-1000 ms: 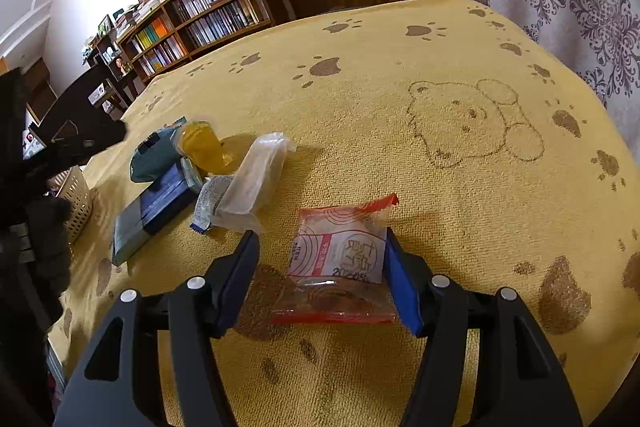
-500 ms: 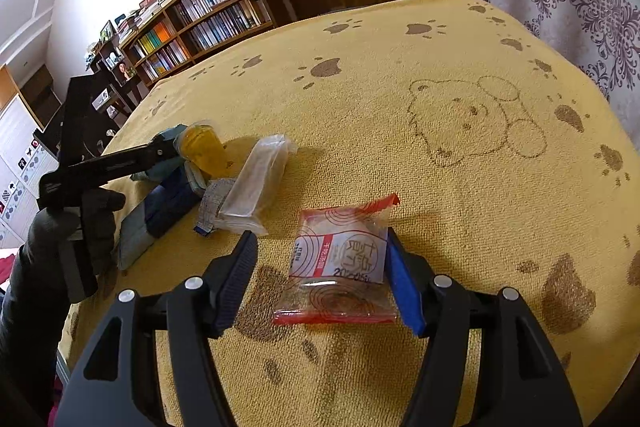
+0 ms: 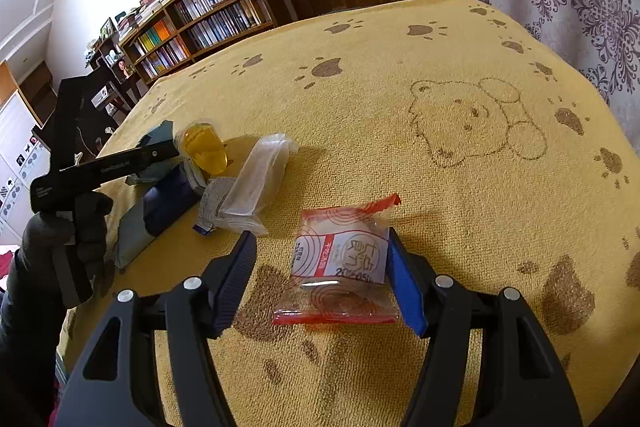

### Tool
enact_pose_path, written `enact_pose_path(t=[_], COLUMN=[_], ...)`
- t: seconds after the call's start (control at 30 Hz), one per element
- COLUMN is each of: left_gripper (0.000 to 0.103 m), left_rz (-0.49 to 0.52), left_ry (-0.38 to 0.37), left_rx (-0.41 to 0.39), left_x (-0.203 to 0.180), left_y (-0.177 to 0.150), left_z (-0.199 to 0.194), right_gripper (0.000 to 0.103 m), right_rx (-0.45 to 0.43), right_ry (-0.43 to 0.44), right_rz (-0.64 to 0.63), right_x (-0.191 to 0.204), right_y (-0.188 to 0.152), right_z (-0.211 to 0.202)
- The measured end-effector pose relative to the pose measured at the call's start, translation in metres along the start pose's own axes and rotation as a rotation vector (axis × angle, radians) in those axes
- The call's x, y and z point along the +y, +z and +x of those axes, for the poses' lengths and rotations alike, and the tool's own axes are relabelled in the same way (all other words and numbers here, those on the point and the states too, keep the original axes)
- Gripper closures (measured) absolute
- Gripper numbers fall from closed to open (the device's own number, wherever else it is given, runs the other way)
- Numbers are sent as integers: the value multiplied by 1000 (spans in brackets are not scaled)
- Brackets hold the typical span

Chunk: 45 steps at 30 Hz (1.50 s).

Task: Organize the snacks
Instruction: 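Grasp the blue coconut snack bag with the left gripper while the right holds the clear bag, then carry the blue coconut bag into the basket and open the left gripper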

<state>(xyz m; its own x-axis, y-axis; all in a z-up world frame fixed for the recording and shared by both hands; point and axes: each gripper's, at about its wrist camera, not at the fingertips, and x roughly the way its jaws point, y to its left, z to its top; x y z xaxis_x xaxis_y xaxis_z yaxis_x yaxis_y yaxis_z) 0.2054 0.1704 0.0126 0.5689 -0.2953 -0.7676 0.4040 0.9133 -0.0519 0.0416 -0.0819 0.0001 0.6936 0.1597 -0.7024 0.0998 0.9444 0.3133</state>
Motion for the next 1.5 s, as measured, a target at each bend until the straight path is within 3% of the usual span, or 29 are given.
enact_pose_path(t=[0.23, 0.4, 0.53, 0.63, 0.7, 0.87, 1.17, 1.5], left_gripper=[27, 27, 27, 27, 27, 27, 27, 27], left_rz=[8, 13, -5, -12, -16, -36, -99, -167], left_ry=[5, 1, -9, -8, -6, 9, 89, 246], left_rx=[-53, -101, -138, -164, -183, -227, -312, -393], left_x=[-10, -15, -15, -13, -13, -6, 24, 71], left_y=[-1, -1, -2, -3, -4, -8, -20, -41], left_z=[-26, -51, -71, -86, -96, -119, -162, -213], right_gripper=[39, 28, 28, 35, 49, 57, 61, 62], right_rx=[1, 17, 16, 12, 7, 4, -17, -61], right_ry=[-1, -6, -48, -94, -147, -180, -102, 0], right_rz=[-2, -50, -79, -91, -106, -115, -33, 4], right_x=[0, 8, 14, 16, 18, 16, 8, 17], right_y=[0, -2, -4, -6, -7, -9, -2, 5], right_z=[0, 1, 2, 1, 1, -1, -19, -42])
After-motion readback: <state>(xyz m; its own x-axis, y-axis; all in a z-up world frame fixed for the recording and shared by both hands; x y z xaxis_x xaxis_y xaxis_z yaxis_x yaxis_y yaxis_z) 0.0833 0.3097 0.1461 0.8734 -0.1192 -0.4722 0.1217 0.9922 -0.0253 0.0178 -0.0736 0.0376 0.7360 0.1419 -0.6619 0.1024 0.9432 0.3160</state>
